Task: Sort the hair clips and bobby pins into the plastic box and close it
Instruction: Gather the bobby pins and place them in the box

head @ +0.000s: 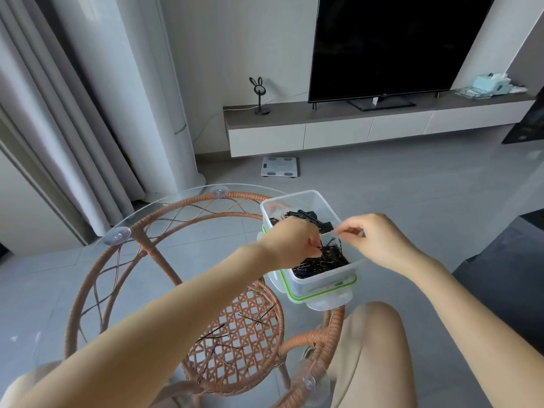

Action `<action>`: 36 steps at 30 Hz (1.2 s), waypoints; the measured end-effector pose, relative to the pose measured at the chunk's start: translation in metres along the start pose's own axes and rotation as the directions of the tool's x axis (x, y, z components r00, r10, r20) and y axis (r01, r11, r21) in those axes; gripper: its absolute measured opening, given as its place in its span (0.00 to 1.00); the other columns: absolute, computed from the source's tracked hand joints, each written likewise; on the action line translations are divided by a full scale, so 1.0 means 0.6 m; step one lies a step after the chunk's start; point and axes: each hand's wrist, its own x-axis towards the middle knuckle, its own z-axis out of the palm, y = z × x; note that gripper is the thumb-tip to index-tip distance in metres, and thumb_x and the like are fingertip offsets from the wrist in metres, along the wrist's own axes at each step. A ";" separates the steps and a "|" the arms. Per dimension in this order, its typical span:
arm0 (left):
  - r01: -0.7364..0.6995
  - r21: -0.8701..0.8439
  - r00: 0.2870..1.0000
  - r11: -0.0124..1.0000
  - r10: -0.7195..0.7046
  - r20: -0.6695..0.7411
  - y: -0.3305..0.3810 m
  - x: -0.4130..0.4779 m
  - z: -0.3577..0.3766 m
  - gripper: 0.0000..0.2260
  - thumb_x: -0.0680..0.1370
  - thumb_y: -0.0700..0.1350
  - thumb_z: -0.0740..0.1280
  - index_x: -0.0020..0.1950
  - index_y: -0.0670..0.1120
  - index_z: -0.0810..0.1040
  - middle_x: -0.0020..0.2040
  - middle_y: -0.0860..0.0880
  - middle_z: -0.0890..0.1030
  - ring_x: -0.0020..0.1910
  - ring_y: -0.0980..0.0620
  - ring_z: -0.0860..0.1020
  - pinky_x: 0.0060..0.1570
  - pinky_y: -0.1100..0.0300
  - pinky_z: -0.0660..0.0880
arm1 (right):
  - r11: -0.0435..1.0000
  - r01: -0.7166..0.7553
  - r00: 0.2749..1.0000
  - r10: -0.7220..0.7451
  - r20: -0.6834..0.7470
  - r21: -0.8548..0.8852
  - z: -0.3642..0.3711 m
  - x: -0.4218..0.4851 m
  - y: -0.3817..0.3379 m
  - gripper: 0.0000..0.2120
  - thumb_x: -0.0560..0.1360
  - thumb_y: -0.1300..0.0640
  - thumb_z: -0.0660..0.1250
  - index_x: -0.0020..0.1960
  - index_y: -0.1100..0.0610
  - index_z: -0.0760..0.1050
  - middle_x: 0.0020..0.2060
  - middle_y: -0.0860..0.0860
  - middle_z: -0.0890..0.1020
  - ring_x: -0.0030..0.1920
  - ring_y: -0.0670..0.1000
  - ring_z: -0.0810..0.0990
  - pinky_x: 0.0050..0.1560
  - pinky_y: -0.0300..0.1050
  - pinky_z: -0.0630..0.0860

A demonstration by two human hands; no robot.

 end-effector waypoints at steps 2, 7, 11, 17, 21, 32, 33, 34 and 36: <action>-0.020 0.049 0.999 0.999 0.019 0.028 0.007 0.017 0.010 0.08 0.75 0.46 0.67 0.50 0.43 0.81 0.49 0.46 0.83 0.48 0.46 0.79 0.46 0.59 0.73 | 1.000 -0.007 1.000 0.007 0.013 0.008 0.001 -0.008 0.003 0.07 0.73 0.59 0.67 0.49 0.54 0.82 0.43 0.48 0.84 0.43 0.46 0.80 0.45 0.38 0.70; -0.070 0.085 0.994 0.994 0.063 0.086 0.004 0.026 0.022 0.11 0.79 0.42 0.60 0.54 0.43 0.80 0.54 0.44 0.82 0.53 0.44 0.78 0.55 0.53 0.74 | 1.000 0.030 0.999 -0.030 -0.010 0.004 0.000 -0.021 -0.005 0.06 0.74 0.58 0.67 0.48 0.53 0.82 0.43 0.47 0.84 0.43 0.47 0.80 0.44 0.37 0.70; -0.078 -0.088 0.997 0.993 0.077 -0.019 -0.016 -0.003 -0.005 0.11 0.79 0.42 0.60 0.58 0.45 0.79 0.56 0.48 0.81 0.50 0.52 0.77 0.49 0.66 0.68 | 0.990 0.118 0.990 -0.111 -0.083 0.082 -0.002 -0.034 -0.041 0.06 0.73 0.59 0.68 0.47 0.52 0.82 0.40 0.40 0.82 0.40 0.39 0.78 0.41 0.27 0.68; 0.114 -0.040 0.989 0.993 -0.117 -0.086 -0.104 -0.104 -0.037 0.10 0.78 0.43 0.62 0.56 0.48 0.80 0.56 0.50 0.82 0.46 0.55 0.78 0.50 0.62 0.75 | 0.917 0.394 0.916 -0.397 0.052 0.060 0.061 -0.082 -0.127 0.07 0.72 0.57 0.69 0.49 0.56 0.82 0.42 0.48 0.83 0.43 0.43 0.77 0.46 0.34 0.73; 0.341 0.084 0.940 0.936 -0.340 -0.023 -0.160 -0.201 -0.011 0.12 0.75 0.54 0.64 0.55 0.50 0.78 0.54 0.49 0.80 0.45 0.54 0.78 0.46 0.61 0.77 | 0.883 0.446 0.879 -0.401 0.259 -0.145 0.152 -0.109 -0.153 0.18 0.73 0.46 0.65 0.57 0.57 0.76 0.52 0.50 0.79 0.54 0.50 0.73 0.56 0.47 0.73; 0.389 0.079 0.917 0.918 -0.377 -0.134 -0.193 -0.295 0.063 0.08 0.78 0.45 0.63 0.54 0.47 0.78 0.55 0.48 0.79 0.52 0.50 0.77 0.54 0.58 0.76 | 0.911 0.279 0.952 -0.223 0.208 -0.303 0.255 -0.098 -0.167 0.09 0.75 0.68 0.59 0.52 0.61 0.74 0.51 0.57 0.78 0.49 0.54 0.75 0.48 0.41 0.70; 0.388 0.065 0.917 0.919 -0.378 -0.132 -0.186 -0.292 0.068 0.07 0.78 0.42 0.62 0.52 0.45 0.78 0.53 0.47 0.80 0.50 0.50 0.79 0.52 0.58 0.77 | 0.926 0.258 0.957 -0.206 0.202 -0.276 0.260 -0.098 -0.171 0.08 0.75 0.67 0.60 0.52 0.61 0.75 0.52 0.57 0.78 0.49 0.54 0.76 0.48 0.40 0.70; 0.392 0.051 0.914 0.919 -0.383 -0.135 -0.180 -0.289 0.074 0.07 0.78 0.41 0.61 0.51 0.44 0.79 0.51 0.46 0.81 0.47 0.49 0.80 0.50 0.57 0.78 | 0.939 0.233 0.964 -0.188 0.190 -0.254 0.266 -0.097 -0.176 0.07 0.75 0.65 0.61 0.51 0.61 0.75 0.52 0.57 0.79 0.49 0.54 0.77 0.48 0.40 0.71; 0.402 0.032 0.908 0.915 -0.393 -0.145 -0.171 -0.286 0.081 0.08 0.78 0.39 0.61 0.50 0.42 0.80 0.48 0.46 0.83 0.46 0.48 0.81 0.49 0.55 0.79 | 0.961 0.165 0.981 -0.137 0.137 -0.223 0.275 -0.095 -0.185 0.06 0.75 0.64 0.62 0.50 0.61 0.77 0.50 0.56 0.80 0.48 0.54 0.78 0.45 0.39 0.70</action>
